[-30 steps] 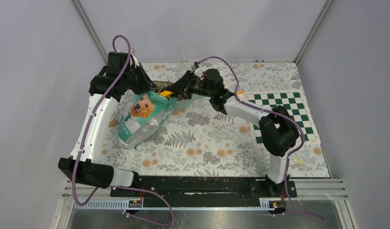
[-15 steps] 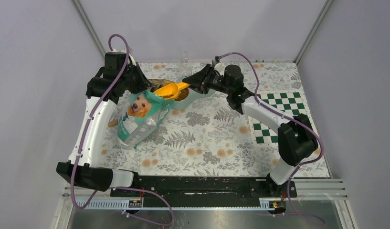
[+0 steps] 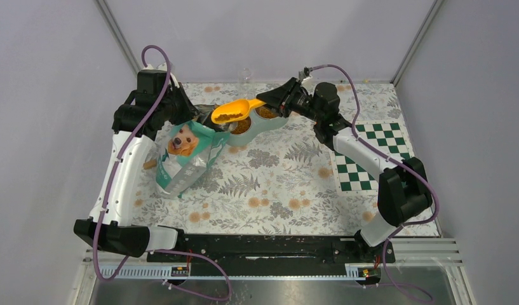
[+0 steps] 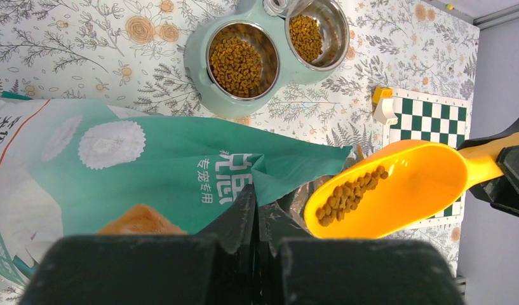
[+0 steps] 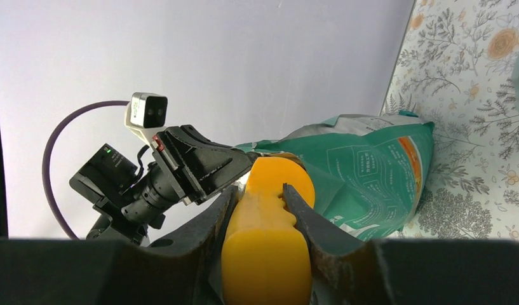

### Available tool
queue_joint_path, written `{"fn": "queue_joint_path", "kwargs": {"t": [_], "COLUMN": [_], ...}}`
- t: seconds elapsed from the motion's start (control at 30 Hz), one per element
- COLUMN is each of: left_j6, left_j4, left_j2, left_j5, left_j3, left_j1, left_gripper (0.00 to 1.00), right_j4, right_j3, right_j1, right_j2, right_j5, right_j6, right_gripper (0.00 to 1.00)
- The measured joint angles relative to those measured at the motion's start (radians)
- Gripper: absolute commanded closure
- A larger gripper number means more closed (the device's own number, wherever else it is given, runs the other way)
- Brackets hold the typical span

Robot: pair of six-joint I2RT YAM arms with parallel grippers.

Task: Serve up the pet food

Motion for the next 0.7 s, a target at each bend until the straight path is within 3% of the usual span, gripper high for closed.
{"fn": "queue_joint_path", "kwargs": {"t": [0.37, 0.7], "left_j6": [0.001, 0.008], "left_j4": [0.001, 0.001], "left_j2": [-0.003, -0.019], "left_j5": [-0.024, -0.079], "left_j3": [0.0, 0.0], "left_j1": [0.0, 0.002], "left_gripper": [1.0, 1.0], "right_j4": [0.062, 0.119], "right_j3": [-0.014, -0.059], "right_j1": [-0.058, -0.216], "right_j2": [-0.002, -0.034], "right_j5": [-0.005, -0.024], "right_j6": [0.012, 0.037], "right_gripper": [1.0, 1.0]}}
